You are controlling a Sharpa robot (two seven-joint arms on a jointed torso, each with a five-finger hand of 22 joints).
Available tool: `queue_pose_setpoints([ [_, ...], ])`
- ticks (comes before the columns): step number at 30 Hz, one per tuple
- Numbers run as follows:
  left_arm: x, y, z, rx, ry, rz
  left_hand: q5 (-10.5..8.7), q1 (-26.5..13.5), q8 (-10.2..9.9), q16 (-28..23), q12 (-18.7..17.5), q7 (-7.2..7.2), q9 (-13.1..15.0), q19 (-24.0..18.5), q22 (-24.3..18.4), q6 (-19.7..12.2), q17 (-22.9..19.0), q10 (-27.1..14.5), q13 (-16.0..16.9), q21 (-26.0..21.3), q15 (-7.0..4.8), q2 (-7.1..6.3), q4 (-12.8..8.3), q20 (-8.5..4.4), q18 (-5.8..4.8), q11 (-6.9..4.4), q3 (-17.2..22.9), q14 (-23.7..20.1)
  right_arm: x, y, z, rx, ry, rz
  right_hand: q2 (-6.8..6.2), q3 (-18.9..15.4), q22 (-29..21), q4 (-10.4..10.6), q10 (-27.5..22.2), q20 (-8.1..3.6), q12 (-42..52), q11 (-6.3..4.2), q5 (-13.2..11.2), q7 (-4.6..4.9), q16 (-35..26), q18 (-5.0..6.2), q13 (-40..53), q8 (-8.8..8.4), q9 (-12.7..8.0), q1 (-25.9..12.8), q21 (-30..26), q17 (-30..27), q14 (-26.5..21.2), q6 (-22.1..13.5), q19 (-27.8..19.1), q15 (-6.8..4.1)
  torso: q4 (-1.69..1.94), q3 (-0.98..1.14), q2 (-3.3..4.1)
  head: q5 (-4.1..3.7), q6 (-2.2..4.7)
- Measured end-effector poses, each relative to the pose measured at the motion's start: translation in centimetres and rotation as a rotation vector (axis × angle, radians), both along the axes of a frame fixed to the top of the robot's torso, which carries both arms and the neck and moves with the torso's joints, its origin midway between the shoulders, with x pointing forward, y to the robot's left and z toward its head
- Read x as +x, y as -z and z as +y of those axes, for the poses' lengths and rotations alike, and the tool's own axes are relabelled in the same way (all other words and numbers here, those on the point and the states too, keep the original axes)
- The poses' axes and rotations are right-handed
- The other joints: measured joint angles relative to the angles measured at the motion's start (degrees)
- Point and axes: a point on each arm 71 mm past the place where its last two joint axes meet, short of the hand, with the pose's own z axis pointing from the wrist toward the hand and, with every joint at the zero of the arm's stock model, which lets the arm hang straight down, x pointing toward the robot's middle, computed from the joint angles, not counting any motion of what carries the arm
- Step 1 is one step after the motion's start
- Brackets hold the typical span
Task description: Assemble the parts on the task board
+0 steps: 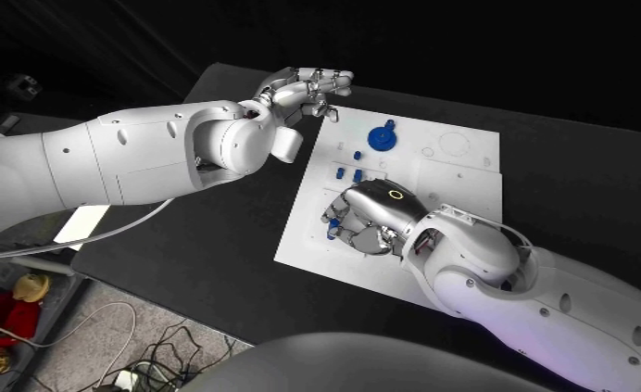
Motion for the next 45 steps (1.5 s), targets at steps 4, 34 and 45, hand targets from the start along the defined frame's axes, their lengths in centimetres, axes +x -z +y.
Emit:
queue_pose_setpoints([
  [4,0.0,0.0,0.0,0.0,0.0,0.0,0.0,0.0,0.0,0.0,0.0,0.0,0.0,0.0,0.0,0.0,0.0,0.0,0.0,0.0,0.0,0.0,0.0,0.0,0.0,0.0,0.0,0.0,0.0,0.0,0.0,0.002,0.001,-0.003,0.0,0.0,0.0,0.0,0.0,0.0,0.0,0.0,0.0,0.09,0.0,0.0,0.0,-0.01,0.0,0.0,0.0,0.0,0.0,0.0,0.0,0.0,-0.02,0.0,0.0,0.02,-0.02],
  [34,0.0,0.0,0.1,0.0,-0.001,0.0,0.0,0.0,0.0,0.0,0.0,0.0,0.0,0.0,0.0,0.0,0.0,0.0,0.0,0.0,0.0,0.0,0.0,0.0,0.0,0.0,0.0,0.0,0.0,0.0,-1.3,-0.016,0.028,-0.034,0.38,0.2,0.1,-0.2,0.0,0.0,-0.6,0.01,0.2,0.18,0.0,0.0,0.0,0.14,0.0,0.4,0.0,0.1,0.0,0.1,0.0,0.0,-0.04,0.05,0.0,-0.2,-0.19],
  [45,0.0,0.0,0.1,0.0,-0.001,0.0,0.0,0.2,0.0,0.0,0.3,0.0,0.0,0.0,-0.1,0.0,-0.2,-0.2,0.1,0.0,0.0,0.23,0.0,0.0,0.0,-0.21,0.0,0.0,0.1,0.0,-1.6,-0.028,0.035,-0.04,0.44,0.2,0.2,-0.2,0.0,0.0,-0.4,0.01,0.1,0.18,0.0,0.0,0.0,0.11,0.0,0.4,0.0,0.2,0.0,0.1,0.0,0.0,-0.04,0.05,0.0,-0.2,-0.38],
])
